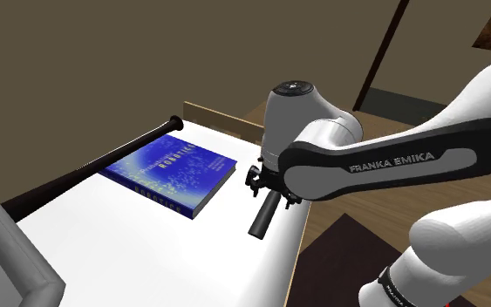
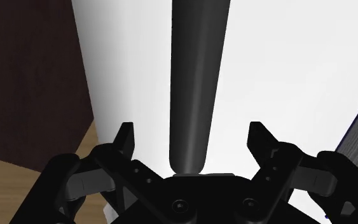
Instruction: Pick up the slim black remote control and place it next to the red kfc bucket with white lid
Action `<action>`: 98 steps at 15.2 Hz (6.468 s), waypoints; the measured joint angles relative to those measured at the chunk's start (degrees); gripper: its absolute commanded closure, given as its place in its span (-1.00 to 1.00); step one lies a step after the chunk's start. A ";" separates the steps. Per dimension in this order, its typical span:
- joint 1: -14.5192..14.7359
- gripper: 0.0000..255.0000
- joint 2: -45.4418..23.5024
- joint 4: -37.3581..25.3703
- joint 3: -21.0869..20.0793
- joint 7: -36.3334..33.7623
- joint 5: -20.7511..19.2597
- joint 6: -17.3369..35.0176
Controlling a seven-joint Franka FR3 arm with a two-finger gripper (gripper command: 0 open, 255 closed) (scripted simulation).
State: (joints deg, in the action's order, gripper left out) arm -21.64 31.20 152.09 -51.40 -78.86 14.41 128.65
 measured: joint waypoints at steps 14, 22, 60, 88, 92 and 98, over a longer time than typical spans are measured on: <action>-5.40 1.00 -6.08 2.10 -5.93 -4.17 -2.58 8.33; -5.59 1.00 -6.13 1.21 -6.10 -4.28 -2.82 8.31; 1.16 1.00 8.30 -14.37 10.54 4.07 -2.40 -22.30; -1.47 1.00 5.53 -37.23 15.37 5.97 -6.71 -42.59; -2.04 1.00 4.40 -41.18 15.62 6.10 -7.36 -45.46; -3.27 1.00 0.47 -48.20 10.54 1.30 -7.29 -48.41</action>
State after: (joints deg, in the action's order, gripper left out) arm -24.91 31.66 103.89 -40.86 -77.56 7.11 80.24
